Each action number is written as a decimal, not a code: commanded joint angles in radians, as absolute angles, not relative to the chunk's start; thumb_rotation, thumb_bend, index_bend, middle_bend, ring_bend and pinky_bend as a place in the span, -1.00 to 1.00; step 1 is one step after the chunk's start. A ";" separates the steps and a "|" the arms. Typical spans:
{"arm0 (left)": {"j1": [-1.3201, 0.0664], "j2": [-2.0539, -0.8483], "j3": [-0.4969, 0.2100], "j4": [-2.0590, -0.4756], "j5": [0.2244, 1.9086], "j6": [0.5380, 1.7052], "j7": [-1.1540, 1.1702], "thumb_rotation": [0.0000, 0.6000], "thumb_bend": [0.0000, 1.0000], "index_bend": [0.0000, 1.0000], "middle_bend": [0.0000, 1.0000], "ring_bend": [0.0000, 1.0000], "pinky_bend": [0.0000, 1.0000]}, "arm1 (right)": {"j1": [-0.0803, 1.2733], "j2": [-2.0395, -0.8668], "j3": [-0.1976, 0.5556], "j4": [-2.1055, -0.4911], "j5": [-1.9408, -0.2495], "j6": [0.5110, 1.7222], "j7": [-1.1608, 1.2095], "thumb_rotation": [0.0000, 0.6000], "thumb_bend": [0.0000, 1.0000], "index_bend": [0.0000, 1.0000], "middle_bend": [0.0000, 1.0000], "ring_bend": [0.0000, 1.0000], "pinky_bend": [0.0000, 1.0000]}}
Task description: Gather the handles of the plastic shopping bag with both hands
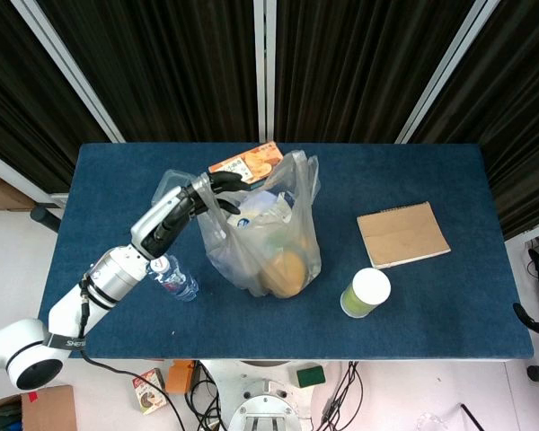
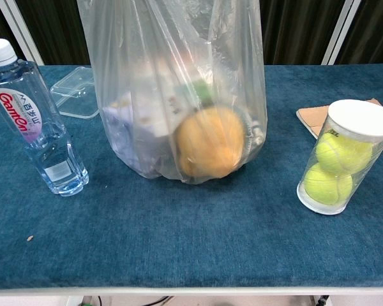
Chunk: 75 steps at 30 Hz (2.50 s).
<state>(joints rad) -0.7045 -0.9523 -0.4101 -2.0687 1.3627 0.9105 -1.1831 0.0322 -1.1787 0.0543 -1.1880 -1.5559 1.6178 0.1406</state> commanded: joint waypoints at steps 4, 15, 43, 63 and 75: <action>-0.707 -0.957 -0.405 -2.068 1.365 0.910 -1.185 -0.65 -0.69 -0.65 -0.61 -0.74 -0.41 | 0.032 -1.182 0.058 -1.179 -1.563 1.628 0.148 1.00 -0.59 -1.00 -1.00 -1.00 -1.00; -0.716 -0.955 -0.404 -2.090 1.362 0.906 -1.175 -0.64 -0.69 -0.66 -0.61 -0.74 -0.41 | 0.130 -1.136 0.152 -1.268 -1.560 1.611 0.177 1.00 -0.54 -1.00 -1.00 -1.00 -1.00; -0.725 -0.909 -0.431 -2.155 1.309 0.878 -1.159 -0.67 -0.69 -0.66 -0.61 -0.74 -0.41 | 0.813 -1.307 0.541 -1.682 -1.182 1.150 -0.290 1.00 -0.90 -1.00 -1.00 -1.00 -1.00; -0.720 -0.886 -0.445 -2.154 1.306 0.857 -1.182 -0.68 -0.69 -0.67 -0.61 -0.74 -0.42 | 1.002 -1.463 0.597 -1.592 -0.981 1.064 -0.176 1.00 -1.00 -1.00 -1.00 -1.00 -1.00; -0.714 -0.883 -0.442 -2.149 1.317 0.853 -1.200 -0.68 -0.69 -0.67 -0.61 -0.74 -0.42 | 1.056 -1.474 0.630 -1.603 -0.971 1.114 -0.177 1.00 -1.00 -1.00 -1.00 -1.00 -1.00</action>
<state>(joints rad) -0.7144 -0.8835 -0.4415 -2.1489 1.3174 0.8531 -1.1995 1.0555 -1.4839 0.6250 -1.5897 -0.9691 1.1045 -0.1700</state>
